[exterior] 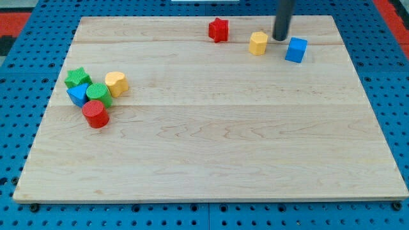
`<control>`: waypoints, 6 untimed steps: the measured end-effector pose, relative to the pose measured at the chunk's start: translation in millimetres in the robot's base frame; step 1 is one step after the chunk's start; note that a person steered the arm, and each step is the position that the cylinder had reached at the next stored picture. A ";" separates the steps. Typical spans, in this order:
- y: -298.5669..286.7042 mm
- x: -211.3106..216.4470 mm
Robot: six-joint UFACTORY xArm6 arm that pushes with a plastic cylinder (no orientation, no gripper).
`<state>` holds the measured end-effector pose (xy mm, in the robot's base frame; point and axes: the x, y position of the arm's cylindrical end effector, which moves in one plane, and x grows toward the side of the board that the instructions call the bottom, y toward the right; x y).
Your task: Move the group of blocks at top right towards the top center of the board
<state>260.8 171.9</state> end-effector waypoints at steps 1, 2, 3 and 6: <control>26.0 15.3; 88.3 15.3; 153.5 42.3; -24.5 54.1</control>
<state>314.9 147.4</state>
